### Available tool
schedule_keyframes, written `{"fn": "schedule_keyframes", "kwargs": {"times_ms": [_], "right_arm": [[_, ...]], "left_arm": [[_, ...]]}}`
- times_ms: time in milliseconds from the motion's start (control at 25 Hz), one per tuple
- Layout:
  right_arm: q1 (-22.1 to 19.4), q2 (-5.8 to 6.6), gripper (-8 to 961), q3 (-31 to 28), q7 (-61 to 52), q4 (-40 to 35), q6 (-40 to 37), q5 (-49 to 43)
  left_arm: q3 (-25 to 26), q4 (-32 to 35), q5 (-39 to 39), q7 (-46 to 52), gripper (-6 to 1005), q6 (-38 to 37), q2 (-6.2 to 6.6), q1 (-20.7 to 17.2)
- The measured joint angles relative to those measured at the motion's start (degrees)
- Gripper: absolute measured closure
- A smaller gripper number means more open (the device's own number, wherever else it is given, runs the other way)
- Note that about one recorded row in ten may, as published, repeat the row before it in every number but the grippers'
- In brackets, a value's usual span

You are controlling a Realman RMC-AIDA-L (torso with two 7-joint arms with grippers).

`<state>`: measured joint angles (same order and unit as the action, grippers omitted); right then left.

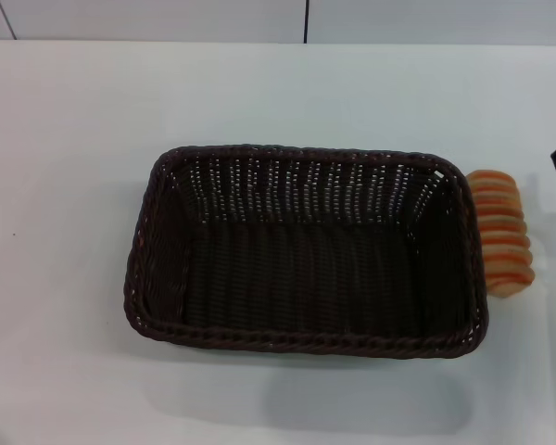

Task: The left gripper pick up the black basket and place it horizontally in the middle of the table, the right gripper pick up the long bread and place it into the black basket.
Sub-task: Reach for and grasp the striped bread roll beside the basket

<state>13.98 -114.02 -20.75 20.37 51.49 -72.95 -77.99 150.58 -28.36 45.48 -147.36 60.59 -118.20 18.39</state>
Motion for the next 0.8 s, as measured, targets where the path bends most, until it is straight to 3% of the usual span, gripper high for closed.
{"fn": "schedule_keyframes", "kwargs": {"times_ms": [200,320,360,400,440,560,800], "right_arm": [[-3.26,0.71,129,-0.48,5.56,5.58,-0.66,-1.49],[-5.34,1.94,133,-0.5,8.97,10.41,-0.65,-1.59],[-6.67,2.89,135,-0.4,10.34,13.59,-0.42,-1.6],[-6.67,2.89,137,-0.4,10.34,13.59,-0.42,-1.6],[-7.52,3.78,139,0.16,10.91,15.67,-0.12,-1.61],[-8.54,4.55,146,1.1,11.02,16.93,0.5,-1.61],[-9.19,4.95,158,2.07,11.03,17.19,3.21,-1.61]], "left_arm": [[1.25,-0.12,-0.1,-0.23,180,0.04,0.11,-0.24],[1.38,-0.12,-0.12,-0.3,180,-0.16,0.15,-0.25],[1.44,-0.15,-0.13,-0.33,180,-0.24,0.19,-0.26],[1.5,-0.23,-0.14,-0.34,180,-0.28,0.2,-0.28],[1.56,-0.38,-0.16,-0.35,180,-0.31,0.21,-0.31],[1.65,-0.59,-0.17,-0.37,180,-0.35,0.22,-0.35],[2.09,-1.13,-0.22,-0.4,180,-0.41,0.25,-0.37]]}}
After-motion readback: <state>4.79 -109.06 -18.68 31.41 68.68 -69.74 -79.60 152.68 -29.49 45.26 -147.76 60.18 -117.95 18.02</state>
